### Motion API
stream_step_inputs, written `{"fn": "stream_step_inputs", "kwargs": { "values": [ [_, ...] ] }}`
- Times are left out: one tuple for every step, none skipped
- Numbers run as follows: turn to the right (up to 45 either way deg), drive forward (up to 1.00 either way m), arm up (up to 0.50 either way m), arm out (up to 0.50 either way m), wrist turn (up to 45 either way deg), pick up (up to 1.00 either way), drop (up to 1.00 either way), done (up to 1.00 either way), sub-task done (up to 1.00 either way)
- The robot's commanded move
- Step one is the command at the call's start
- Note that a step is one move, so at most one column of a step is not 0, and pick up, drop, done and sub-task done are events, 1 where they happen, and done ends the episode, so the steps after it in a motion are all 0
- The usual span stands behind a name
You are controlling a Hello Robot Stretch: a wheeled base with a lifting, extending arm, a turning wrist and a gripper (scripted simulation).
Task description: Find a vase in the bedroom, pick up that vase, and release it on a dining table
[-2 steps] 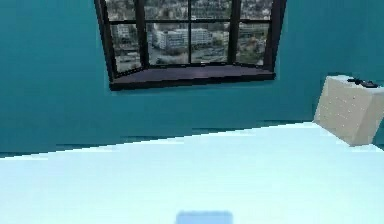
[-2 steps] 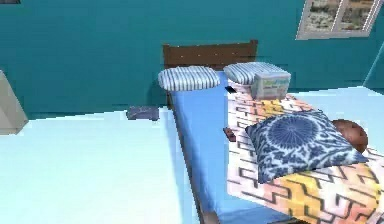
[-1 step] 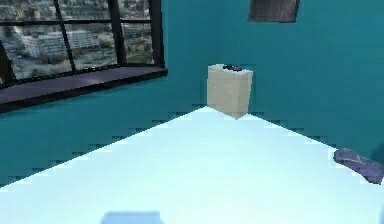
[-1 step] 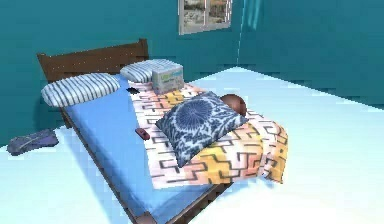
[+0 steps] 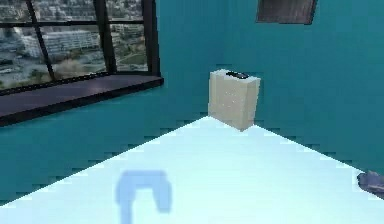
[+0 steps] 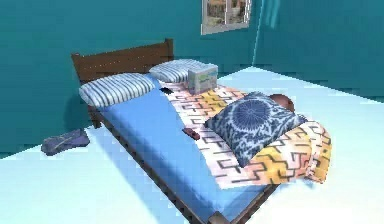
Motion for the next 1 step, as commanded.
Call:
{"fn": "stream_step_inputs", "kwargs": {
  "values": [
    [24.0,0.0,0.0,0.0,0.0,0.0,0.0,0.0,0.0]
  ]
}}
